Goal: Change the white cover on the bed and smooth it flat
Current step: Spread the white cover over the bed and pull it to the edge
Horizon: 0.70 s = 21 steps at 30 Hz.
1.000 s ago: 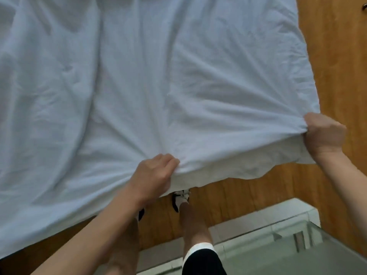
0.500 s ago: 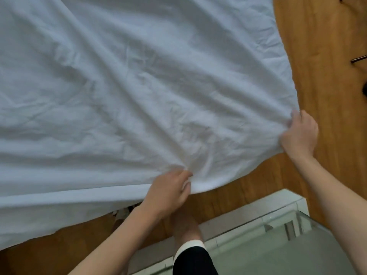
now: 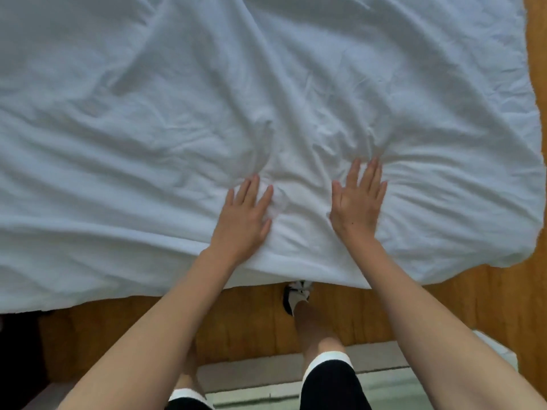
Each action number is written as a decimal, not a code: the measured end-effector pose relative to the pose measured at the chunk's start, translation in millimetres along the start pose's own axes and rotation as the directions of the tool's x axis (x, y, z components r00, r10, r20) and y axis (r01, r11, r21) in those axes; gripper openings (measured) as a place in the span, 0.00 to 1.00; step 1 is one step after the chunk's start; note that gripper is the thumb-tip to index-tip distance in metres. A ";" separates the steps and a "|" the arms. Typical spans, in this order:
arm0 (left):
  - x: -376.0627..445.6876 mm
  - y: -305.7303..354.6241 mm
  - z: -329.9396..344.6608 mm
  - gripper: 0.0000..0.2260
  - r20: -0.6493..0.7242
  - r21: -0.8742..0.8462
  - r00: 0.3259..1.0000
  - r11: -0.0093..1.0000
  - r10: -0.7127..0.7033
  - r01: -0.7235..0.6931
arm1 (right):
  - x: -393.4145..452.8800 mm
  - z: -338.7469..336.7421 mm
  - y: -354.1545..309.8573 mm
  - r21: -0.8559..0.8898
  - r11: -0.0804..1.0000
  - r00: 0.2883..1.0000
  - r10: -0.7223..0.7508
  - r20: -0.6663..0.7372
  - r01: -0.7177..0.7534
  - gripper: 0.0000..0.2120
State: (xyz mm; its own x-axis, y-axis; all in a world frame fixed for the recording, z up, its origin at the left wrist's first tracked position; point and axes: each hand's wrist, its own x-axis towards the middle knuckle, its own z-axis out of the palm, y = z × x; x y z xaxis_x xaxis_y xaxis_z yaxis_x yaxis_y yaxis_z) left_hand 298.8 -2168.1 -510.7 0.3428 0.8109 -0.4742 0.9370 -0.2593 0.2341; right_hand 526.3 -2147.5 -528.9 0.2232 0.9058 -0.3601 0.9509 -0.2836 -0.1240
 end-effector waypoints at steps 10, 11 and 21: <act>-164.2 -285.5 27.5 0.26 -0.130 -0.109 0.904 0.912 -0.407 0.395 | -77.5 62.4 -234.7 0.004 0.981 0.977 -0.195 0.084 0.196 0.36; -188.1 -323.7 30.2 0.27 -0.122 -0.119 0.883 0.890 -0.454 0.441 | -87.9 74.6 -273.3 0.001 0.972 0.967 -0.236 0.092 0.237 0.36; -374.3 -567.6 34.9 0.26 0.025 -0.110 0.783 0.777 -0.621 0.620 | -149.6 156.9 -591.6 -0.105 0.871 0.863 -0.447 0.234 0.480 0.48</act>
State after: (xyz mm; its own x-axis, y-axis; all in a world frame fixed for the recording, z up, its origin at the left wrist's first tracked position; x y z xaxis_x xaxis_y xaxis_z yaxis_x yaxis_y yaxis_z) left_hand -359.0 -2342.8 -495.7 -0.3120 0.7832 -0.5378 0.9332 0.3590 -0.0186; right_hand -103.2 -2164.6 -546.7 -0.2827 0.8350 -0.4721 0.9579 0.2206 -0.1836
